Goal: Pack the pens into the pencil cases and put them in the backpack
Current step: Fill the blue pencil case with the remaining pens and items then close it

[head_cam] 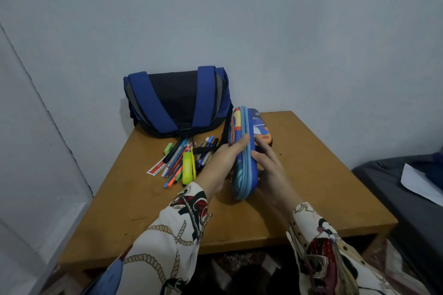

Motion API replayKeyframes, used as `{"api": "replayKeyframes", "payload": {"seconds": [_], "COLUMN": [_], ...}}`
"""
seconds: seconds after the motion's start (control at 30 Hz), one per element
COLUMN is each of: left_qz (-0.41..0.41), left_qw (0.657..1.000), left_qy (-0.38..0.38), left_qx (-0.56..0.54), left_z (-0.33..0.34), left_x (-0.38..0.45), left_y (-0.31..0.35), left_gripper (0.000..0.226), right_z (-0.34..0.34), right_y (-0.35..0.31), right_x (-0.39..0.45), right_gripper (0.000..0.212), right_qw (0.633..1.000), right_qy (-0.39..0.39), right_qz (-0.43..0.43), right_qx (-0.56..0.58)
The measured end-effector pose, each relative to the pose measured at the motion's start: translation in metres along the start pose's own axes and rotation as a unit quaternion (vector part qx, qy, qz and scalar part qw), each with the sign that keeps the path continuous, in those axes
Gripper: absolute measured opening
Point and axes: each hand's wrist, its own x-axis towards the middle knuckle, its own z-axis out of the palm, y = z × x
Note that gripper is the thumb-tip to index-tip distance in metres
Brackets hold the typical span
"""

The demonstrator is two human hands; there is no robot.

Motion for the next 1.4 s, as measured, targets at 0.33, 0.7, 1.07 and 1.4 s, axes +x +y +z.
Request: {"api": "replayKeyframes", "payload": {"seconds": [0.33,0.7,1.07,1.4], "left_qz": [0.020,-0.015,0.115,0.108], "left_qw": [0.998,0.998,0.975,0.949], "left_qy": [0.034,0.049,0.035,0.072], "left_qx": [-0.058,-0.043,0.186,0.286], "left_z": [-0.013,0.000,0.001,0.002], "left_x": [0.000,0.002,0.002,0.003], "left_y": [-0.007,-0.051,-0.062,-0.072], "left_gripper": [0.030,0.026,0.041,0.054], "right_z": [-0.032,-0.105,-0.096,-0.019], "right_y": [-0.021,-0.060,-0.060,-0.050], "right_x": [-0.012,-0.013,-0.027,-0.023], "right_gripper": [0.048,0.028,0.050,0.035], "right_qw": [0.993,0.940,0.756,0.747], "right_qy": [0.019,0.211,0.252,-0.031], "right_qz": [0.062,0.130,0.022,0.144], "right_qx": [0.097,-0.233,-0.603,-0.648]}}
